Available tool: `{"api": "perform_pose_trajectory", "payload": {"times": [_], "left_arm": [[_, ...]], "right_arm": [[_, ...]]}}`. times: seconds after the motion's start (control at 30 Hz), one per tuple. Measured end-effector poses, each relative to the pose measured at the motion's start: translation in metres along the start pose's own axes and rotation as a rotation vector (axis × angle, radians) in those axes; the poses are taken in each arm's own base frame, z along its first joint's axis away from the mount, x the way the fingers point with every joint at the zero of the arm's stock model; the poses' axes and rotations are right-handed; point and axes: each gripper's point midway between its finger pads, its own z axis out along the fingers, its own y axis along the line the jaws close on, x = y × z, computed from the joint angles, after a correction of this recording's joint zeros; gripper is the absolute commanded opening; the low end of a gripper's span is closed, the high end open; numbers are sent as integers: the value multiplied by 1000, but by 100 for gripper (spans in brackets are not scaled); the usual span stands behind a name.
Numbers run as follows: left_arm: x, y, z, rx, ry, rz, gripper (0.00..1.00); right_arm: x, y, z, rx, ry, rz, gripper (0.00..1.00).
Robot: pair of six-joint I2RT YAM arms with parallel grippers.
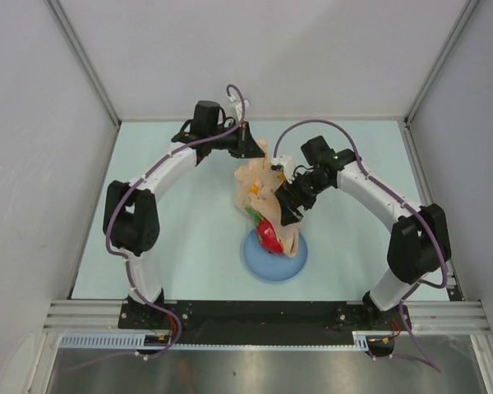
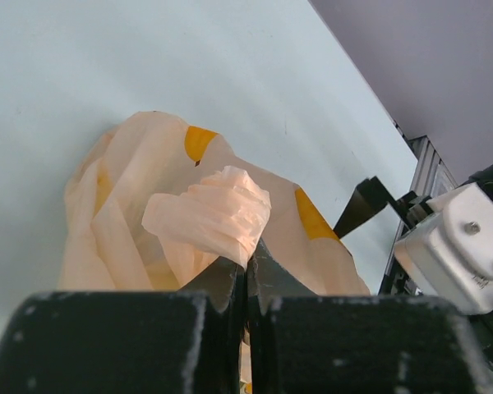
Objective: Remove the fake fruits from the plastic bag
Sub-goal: Adjust the plastic bag at the center of the board.
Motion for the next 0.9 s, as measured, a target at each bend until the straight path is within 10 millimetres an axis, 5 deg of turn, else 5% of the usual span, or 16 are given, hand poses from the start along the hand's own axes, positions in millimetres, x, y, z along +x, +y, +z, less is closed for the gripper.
{"api": "perform_pose_trajectory", "payload": {"times": [0.1, 0.13, 0.17, 0.37, 0.6, 0.77, 0.9], "left_arm": [[0, 0, 0, -1, 1, 1, 2], [1, 0, 0, -1, 2, 0, 1], [1, 1, 0, -3, 2, 0, 1], [2, 1, -1, -6, 9, 18, 1], [7, -14, -21, -12, 1, 88, 1], [-10, -20, -28, -34, -51, 128, 0], [-41, -20, -29, -72, -104, 170, 0]], "right_arm": [[6, 5, 5, -44, 22, -9, 34], [8, 4, 6, -46, 30, 0, 5], [9, 1, 7, -41, 34, -4, 0], [2, -41, -15, 81, -5, 35, 0], [-61, -88, -87, 279, -222, -33, 0], [-56, -103, -101, 348, -266, -9, 0], [-45, -146, -115, 417, -293, 110, 0]]}}
